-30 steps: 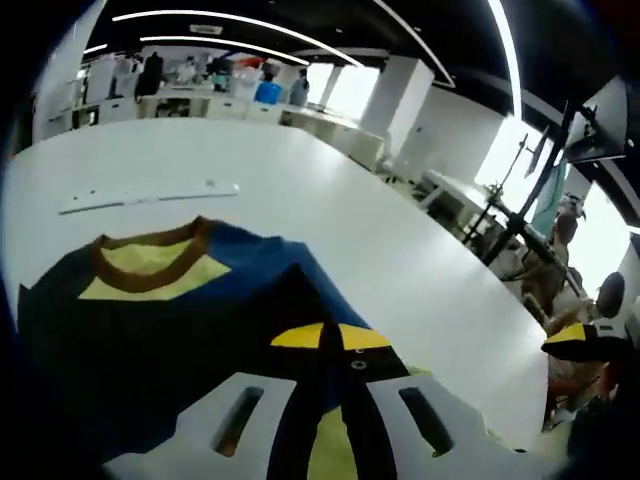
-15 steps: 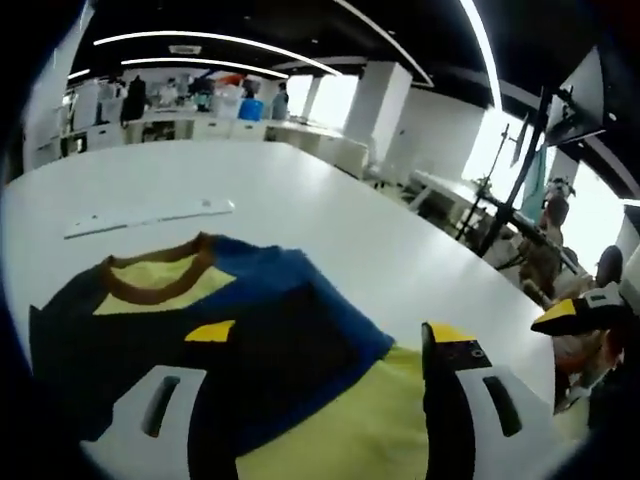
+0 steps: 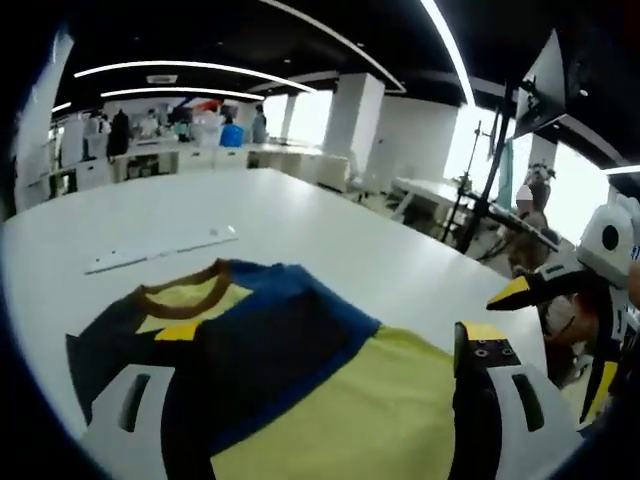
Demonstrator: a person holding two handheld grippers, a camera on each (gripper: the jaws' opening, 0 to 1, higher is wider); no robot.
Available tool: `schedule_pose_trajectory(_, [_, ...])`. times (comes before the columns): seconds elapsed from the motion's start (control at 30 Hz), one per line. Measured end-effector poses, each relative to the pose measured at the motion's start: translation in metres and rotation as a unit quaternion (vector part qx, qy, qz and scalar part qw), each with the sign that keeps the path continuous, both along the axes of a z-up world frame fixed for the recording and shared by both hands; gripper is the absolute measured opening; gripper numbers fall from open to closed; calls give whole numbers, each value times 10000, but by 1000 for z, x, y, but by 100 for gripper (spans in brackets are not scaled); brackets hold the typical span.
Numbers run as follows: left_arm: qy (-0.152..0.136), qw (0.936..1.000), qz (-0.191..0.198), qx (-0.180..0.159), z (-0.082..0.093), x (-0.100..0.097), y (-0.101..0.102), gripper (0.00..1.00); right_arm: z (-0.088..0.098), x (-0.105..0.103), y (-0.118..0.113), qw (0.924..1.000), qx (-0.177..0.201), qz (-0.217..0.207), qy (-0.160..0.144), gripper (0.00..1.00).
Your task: Fold the garment on the visible template until the final outline fits inside the template.
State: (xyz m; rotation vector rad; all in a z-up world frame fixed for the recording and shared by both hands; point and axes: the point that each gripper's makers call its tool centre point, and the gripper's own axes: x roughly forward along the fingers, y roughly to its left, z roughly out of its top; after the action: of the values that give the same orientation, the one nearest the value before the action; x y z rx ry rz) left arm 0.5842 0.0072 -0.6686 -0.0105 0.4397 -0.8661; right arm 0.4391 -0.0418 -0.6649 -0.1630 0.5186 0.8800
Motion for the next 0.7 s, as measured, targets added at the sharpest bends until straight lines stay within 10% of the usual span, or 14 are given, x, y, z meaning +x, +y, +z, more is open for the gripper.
schedule_pose_trajectory(0.7, [-107,9997,-219,23,16,-72,58,99,-7,-25,2,9972,-449,588,141,99])
